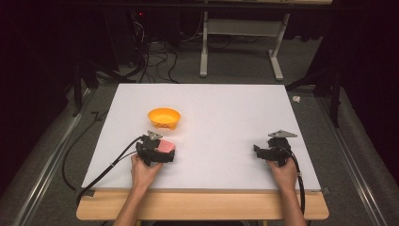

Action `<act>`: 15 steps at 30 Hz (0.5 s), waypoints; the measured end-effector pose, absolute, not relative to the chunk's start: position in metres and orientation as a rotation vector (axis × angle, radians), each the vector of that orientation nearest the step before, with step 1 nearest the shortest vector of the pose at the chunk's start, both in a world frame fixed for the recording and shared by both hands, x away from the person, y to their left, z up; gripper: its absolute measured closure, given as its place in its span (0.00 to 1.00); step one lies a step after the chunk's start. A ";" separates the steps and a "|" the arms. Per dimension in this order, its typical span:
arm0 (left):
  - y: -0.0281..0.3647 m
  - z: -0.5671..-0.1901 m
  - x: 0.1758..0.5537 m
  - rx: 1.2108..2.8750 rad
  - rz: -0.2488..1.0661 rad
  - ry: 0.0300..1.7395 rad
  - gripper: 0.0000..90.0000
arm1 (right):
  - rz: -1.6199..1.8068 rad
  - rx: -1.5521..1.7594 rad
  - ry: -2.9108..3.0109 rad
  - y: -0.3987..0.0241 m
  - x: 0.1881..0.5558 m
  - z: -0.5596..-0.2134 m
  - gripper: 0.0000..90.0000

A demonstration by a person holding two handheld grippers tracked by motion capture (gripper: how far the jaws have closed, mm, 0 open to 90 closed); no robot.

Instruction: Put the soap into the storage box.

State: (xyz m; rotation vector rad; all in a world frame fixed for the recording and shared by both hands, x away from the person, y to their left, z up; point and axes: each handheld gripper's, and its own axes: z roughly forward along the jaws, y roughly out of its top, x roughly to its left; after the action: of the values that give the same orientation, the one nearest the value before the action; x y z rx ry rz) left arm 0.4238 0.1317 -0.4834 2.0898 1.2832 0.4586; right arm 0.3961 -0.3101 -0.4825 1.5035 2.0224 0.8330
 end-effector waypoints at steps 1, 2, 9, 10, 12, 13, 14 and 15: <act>0.132 -0.483 0.424 2.090 0.462 1.283 0.06 | 0.833 1.503 2.022 -0.310 0.396 -0.483 0.26; 0.132 -0.483 0.423 2.090 0.467 1.279 0.08 | 0.833 1.503 2.023 -0.310 0.396 -0.483 0.26; 0.133 -0.482 0.422 2.091 0.472 1.270 0.15 | 0.833 1.504 2.022 -0.310 0.396 -0.483 0.26; 0.133 -0.482 0.422 2.091 0.471 1.270 0.15 | 0.833 1.504 2.022 -0.310 0.396 -0.483 0.26; 0.133 -0.482 0.422 2.092 0.471 1.271 0.15 | 0.833 1.503 2.022 -0.310 0.396 -0.483 0.26; 0.133 -0.482 0.422 2.092 0.471 1.271 0.15 | 0.833 1.504 2.022 -0.310 0.396 -0.483 0.26; 0.133 -0.482 0.422 2.093 0.471 1.270 0.15 | 0.834 1.504 2.022 -0.310 0.396 -0.483 0.26; 0.133 -0.482 0.422 2.093 0.471 1.271 0.15 | 0.834 1.504 2.022 -0.310 0.396 -0.483 0.26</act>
State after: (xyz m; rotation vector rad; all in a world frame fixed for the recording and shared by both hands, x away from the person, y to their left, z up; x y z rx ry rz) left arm 0.4217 0.1327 -0.4816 2.0931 1.2708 0.4708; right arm 0.3961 -0.3101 -0.4825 1.5045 2.0223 0.8335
